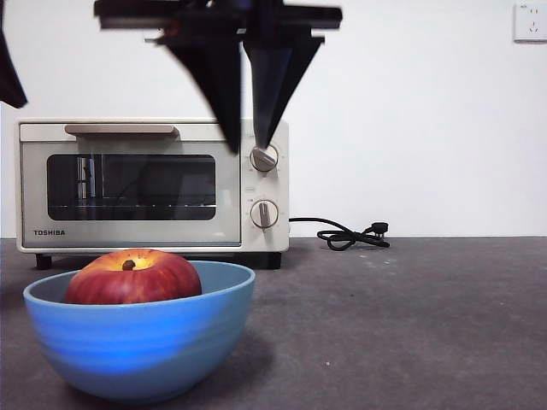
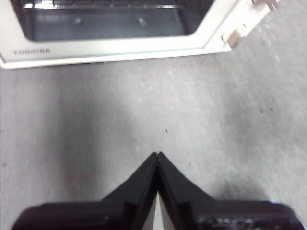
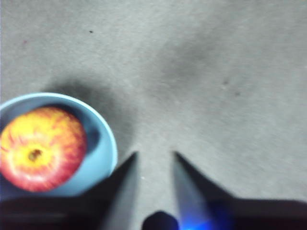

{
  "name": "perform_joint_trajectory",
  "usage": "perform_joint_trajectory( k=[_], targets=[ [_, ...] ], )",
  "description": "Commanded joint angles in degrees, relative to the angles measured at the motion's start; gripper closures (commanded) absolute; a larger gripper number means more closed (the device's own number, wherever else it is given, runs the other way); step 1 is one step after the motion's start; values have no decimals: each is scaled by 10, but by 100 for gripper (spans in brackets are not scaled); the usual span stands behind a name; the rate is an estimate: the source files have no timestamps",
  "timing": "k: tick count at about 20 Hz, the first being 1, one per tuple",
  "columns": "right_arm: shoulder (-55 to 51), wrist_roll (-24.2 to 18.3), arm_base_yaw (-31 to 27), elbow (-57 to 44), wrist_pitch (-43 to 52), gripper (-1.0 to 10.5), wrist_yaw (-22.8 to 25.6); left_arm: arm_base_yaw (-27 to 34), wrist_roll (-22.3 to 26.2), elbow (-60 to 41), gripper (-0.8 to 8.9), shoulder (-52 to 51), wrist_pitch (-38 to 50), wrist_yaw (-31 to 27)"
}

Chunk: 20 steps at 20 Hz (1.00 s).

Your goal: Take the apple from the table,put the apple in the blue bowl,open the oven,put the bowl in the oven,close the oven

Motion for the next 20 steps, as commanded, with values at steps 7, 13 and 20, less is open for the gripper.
perform_joint_trajectory(
  k=[7,13,20],
  targets=[
    [-170,-33,0,-7,-34,954,42,2,16,121,818,135,18,45],
    [-379,-47,-11,-118,2,954,16,3,13,217,818,194,40,47],
    [-617,79,-11,-277,12,954,-24,5,-15,246,818,265,99,47]
  ],
)
